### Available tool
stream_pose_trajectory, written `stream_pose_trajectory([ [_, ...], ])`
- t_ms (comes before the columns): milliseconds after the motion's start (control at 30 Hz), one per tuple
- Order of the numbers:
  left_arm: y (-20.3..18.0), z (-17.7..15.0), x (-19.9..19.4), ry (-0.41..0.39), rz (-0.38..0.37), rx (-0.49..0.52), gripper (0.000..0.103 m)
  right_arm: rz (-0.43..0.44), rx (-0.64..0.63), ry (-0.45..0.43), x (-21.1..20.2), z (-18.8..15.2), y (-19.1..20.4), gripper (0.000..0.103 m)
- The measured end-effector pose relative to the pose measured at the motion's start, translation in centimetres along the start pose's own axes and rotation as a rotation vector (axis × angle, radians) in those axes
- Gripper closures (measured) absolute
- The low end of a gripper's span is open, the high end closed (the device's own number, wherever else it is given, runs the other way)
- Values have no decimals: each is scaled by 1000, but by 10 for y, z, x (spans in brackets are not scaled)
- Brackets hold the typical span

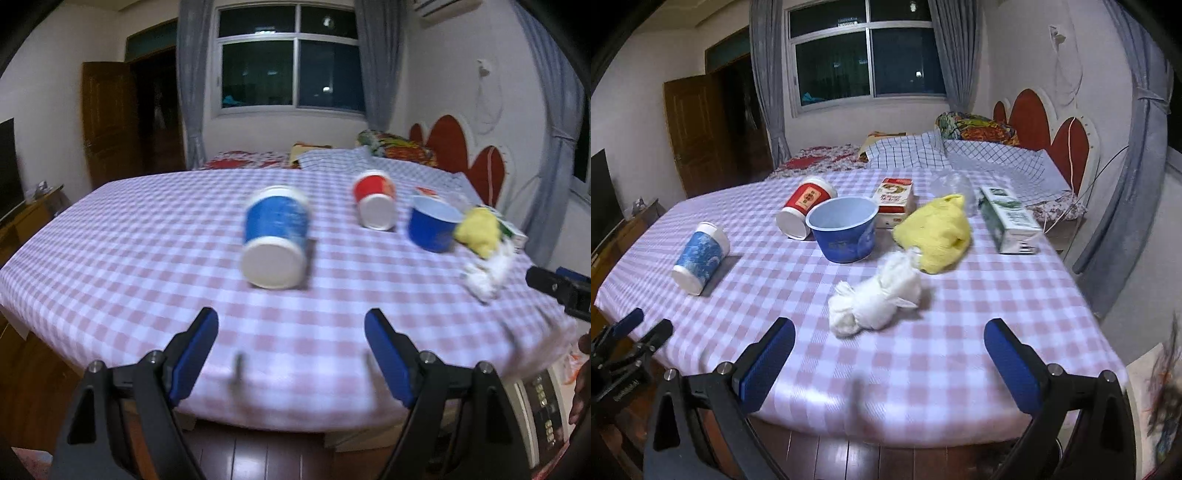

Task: Collect trash
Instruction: 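Move both tools back toward the cups on the table, then grasp the blue-and-white cup with the left tool while the right tool grasps the white tissue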

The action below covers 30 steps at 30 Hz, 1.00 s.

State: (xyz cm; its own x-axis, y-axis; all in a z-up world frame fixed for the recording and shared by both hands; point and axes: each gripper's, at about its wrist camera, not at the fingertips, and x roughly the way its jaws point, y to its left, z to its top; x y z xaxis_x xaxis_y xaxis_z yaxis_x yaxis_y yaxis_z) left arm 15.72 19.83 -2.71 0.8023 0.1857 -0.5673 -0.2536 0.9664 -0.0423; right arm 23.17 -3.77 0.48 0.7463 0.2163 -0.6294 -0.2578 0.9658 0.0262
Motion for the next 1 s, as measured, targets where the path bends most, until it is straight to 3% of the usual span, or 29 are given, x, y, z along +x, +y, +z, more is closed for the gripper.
stream_pose_trajectory([
  [133,20,12,25,8,18,-23,21,-22,-7,34,28,3,8,0],
  [400,32,34,62,39,-27,-45,21,-59,-11,64,61,9,10,1],
  [767,10,38,55,35,-75,-51,21,-60,-4,61,70,11,3,3],
  [1000,-7,58,81,68,-13,-33,21,-41,2,86,82,17,-2,8],
])
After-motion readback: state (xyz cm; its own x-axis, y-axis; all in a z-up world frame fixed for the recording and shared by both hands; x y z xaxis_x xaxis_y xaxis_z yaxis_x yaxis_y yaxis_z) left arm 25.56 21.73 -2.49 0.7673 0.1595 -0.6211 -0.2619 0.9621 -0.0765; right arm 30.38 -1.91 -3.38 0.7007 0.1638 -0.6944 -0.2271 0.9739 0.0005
